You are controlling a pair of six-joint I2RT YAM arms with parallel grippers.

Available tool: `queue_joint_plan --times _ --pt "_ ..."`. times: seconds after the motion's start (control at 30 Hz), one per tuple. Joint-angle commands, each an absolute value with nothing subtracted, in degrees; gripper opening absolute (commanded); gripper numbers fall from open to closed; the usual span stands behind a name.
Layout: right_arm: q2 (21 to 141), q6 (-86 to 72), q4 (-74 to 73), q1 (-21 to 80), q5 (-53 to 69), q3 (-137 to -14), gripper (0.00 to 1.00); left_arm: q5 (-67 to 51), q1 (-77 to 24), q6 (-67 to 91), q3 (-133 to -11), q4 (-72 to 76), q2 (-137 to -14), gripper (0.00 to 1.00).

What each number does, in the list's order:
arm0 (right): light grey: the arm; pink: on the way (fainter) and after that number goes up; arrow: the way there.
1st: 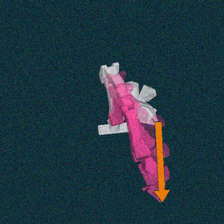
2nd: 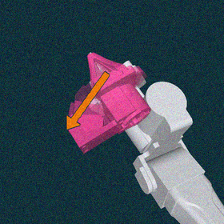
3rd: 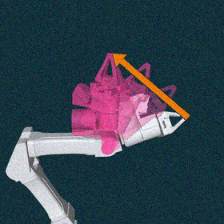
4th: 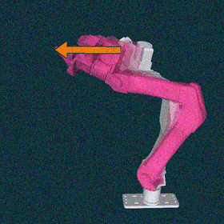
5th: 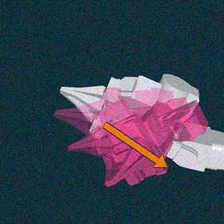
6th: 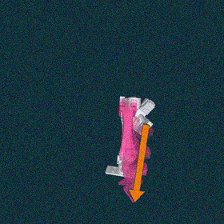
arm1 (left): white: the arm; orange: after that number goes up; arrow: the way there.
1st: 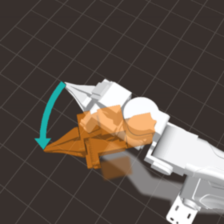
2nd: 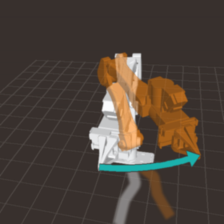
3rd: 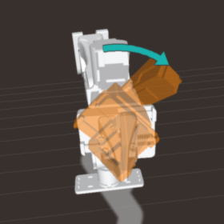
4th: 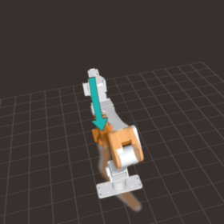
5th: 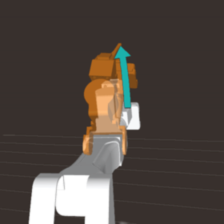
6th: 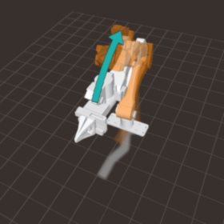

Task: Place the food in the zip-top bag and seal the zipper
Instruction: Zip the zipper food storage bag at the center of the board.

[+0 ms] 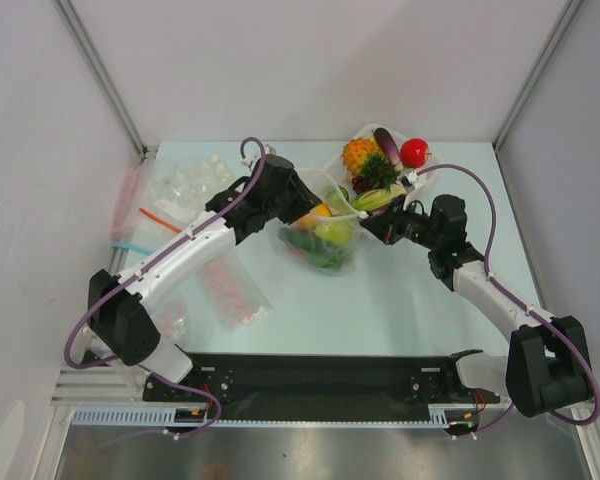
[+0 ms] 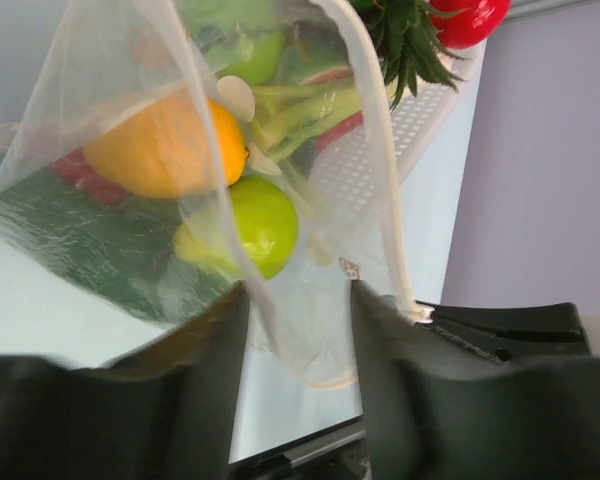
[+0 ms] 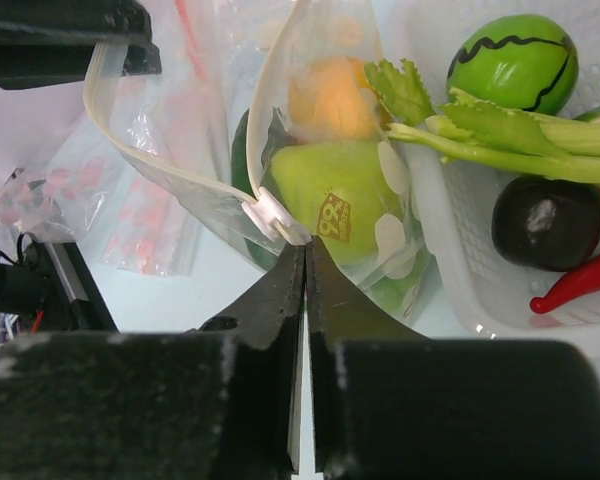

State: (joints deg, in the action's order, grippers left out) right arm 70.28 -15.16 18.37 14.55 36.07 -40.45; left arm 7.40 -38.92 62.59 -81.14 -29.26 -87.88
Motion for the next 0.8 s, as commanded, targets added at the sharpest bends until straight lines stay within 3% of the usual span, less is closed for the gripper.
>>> queue_joint_plan --times 0.0,0.13,0.17,0.23,0.27,0.3,0.57,0.67,0.77 --pt "68.91 -14.59 20.83 14.85 38.58 -41.04 0.00 8.61 -38.41 55.91 -86.12 -30.05 -87.45 0.54" --pt "69.43 -11.44 19.08 14.77 43.92 -42.62 0.00 5.48 -37.18 46.62 -87.19 -30.85 -86.40 0.67" --pt "69.61 -10.90 18.29 14.68 44.55 -42.89 0.00 4.06 -36.66 45.19 -87.71 -31.28 -86.48 0.75" --pt "69.96 -10.37 17.14 14.68 45.96 -43.59 0.00 0.63 -35.34 39.77 -90.78 -33.57 -87.53 0.77" --pt "70.22 -9.85 16.96 14.59 46.49 -43.94 0.00 -1.73 -35.16 37.99 -91.92 -34.27 -87.97 0.94" --pt "70.31 -9.76 16.88 14.59 46.67 -44.03 0.00 -1.24 -35.16 36.58 -94.89 -37.24 -88.41 1.00" --pt "69.87 -8.09 13.80 15.38 40.96 -45.26 0.00 -2.71 -35.16 42.87 -115.83 -56.42 -97.46 0.98" --pt "69.52 -7.12 13.62 16.08 40.17 -45.35 0.00 -8.07 -35.51 46.41 -115.84 -54.85 -97.21 0.95" --pt "69.17 -6.15 13.18 16.17 39.90 -45.44 0.00 -12.73 -36.30 40.01 -116.37 -49.94 -97.03 0.95"
